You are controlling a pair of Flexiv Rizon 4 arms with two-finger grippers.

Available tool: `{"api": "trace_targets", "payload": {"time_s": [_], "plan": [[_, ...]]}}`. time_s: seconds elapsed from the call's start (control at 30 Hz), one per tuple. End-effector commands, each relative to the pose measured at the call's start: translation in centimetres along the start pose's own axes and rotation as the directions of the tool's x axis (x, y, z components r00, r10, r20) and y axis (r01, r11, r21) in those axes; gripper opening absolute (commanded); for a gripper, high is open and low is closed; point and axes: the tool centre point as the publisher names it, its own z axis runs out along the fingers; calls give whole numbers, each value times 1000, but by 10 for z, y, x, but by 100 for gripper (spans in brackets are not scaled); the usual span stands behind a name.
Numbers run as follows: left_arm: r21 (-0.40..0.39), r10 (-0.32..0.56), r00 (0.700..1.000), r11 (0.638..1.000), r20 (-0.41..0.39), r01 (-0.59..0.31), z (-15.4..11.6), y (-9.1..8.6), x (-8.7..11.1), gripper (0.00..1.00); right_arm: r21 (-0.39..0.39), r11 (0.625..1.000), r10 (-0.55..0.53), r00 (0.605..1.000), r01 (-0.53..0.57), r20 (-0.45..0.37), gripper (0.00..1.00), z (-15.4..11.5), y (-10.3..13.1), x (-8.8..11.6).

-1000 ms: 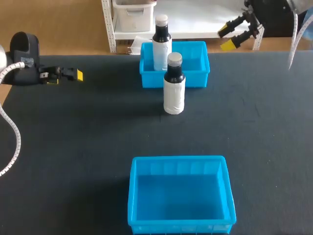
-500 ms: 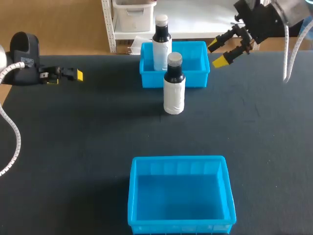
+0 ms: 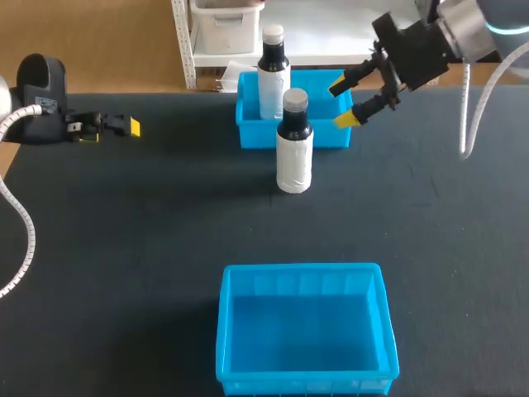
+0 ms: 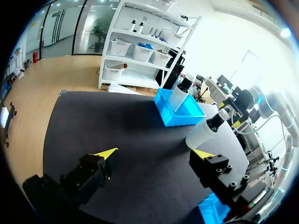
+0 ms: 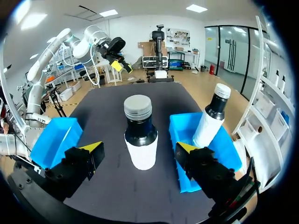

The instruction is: Pick up the bottle, and place it in the far bin if it is heavy, or in the near bin if it is light.

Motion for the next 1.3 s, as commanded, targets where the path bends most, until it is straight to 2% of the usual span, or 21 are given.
{"api": "trace_targets", "payload": {"time_s": [0.03,0.5,1.3], "plan": [[0,0,1000,1000,0,0,0,0,0,100,92,996,-10,1000,10,-6,100,10,4,-5],[0,0,1000,1000,0,0,0,0,0,100,-23,999,-29,1000,29,11,100,38,6,-12],[0,0,1000,1000,0,0,0,0,0,100,-49,999,4,999,-2,35,100,63,5,-26]]}}
